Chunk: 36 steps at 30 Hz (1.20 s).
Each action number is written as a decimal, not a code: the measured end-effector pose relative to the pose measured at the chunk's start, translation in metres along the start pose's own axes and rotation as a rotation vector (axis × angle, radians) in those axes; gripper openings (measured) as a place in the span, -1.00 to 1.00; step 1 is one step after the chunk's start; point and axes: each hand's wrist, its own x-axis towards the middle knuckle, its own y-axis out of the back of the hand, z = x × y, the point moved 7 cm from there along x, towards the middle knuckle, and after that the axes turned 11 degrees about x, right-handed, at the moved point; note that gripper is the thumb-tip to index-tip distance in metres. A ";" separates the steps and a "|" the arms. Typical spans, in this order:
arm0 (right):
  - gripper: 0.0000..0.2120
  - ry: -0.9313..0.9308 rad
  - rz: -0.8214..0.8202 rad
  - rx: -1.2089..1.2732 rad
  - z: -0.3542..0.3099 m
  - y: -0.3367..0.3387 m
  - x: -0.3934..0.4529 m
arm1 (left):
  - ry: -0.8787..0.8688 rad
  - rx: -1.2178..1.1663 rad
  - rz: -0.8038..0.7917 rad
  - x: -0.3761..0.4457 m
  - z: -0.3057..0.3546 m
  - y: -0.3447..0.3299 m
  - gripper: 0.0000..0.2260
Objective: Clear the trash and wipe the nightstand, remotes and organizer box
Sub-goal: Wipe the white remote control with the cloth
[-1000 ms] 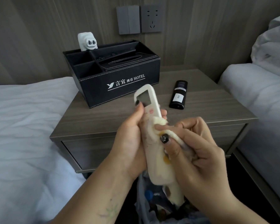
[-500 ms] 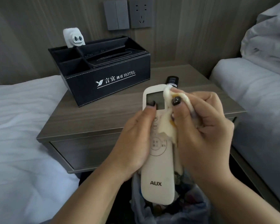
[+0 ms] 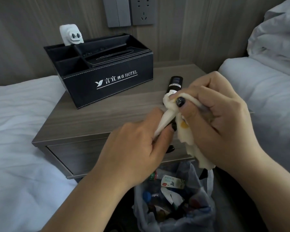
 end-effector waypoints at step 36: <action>-0.85 -0.558 -0.145 0.511 0.068 0.024 -0.011 | 0.321 -1.044 -0.706 -0.018 -0.006 -0.028 -0.61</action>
